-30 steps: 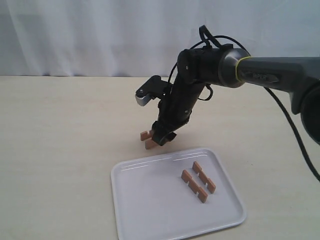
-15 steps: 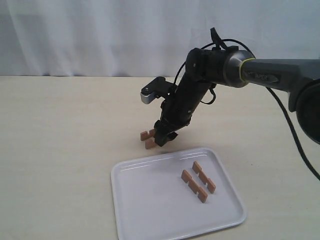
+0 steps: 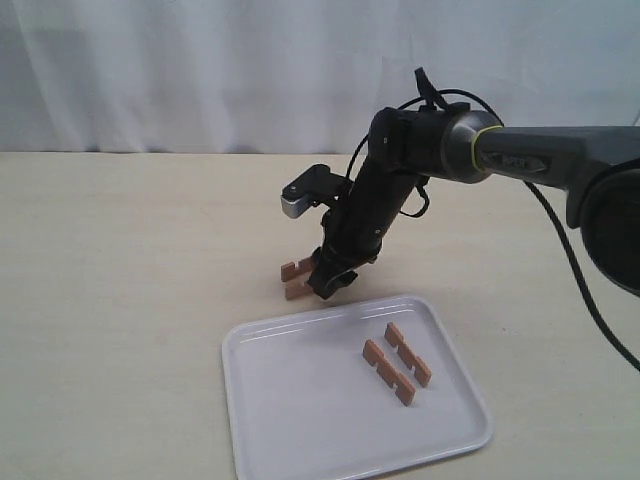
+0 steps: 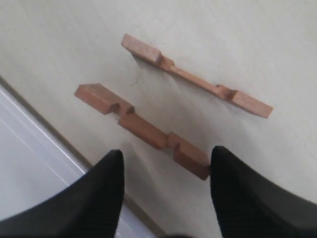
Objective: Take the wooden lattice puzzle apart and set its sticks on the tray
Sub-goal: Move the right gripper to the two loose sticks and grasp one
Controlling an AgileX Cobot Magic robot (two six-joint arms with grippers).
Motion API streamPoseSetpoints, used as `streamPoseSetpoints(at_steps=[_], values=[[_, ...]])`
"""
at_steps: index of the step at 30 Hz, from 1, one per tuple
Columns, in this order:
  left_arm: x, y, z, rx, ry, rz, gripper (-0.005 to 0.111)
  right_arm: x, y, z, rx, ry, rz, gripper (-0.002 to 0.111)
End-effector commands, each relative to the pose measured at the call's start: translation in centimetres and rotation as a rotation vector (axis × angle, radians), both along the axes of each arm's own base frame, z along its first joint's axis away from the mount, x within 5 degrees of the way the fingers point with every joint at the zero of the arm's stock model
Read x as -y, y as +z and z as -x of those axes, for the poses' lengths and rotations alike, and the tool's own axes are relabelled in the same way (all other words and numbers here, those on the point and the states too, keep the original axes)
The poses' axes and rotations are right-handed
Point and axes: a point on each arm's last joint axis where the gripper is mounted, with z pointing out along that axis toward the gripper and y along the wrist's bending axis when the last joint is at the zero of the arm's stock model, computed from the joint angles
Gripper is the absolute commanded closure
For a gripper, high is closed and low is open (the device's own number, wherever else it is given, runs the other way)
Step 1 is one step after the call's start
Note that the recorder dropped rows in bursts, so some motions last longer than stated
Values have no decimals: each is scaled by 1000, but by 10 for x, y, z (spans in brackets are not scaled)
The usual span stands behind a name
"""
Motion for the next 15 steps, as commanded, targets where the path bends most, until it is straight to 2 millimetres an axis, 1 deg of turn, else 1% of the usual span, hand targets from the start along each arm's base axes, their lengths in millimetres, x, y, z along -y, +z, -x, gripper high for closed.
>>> streamPoseSetpoints(at_steps=[1,5,10,15], values=[[0,0,0,6,1,-7,107,2,0,-3,15,0,-1,71],[0,0,0,6,1,-7,107,2,0,-3,21,-2,-2,79],[0,0,0,6,1,-7,107,2,0,-3,25,24,2,87],[0,0,0,6,1,-7,107,1,0,-1,15,52,3,103]])
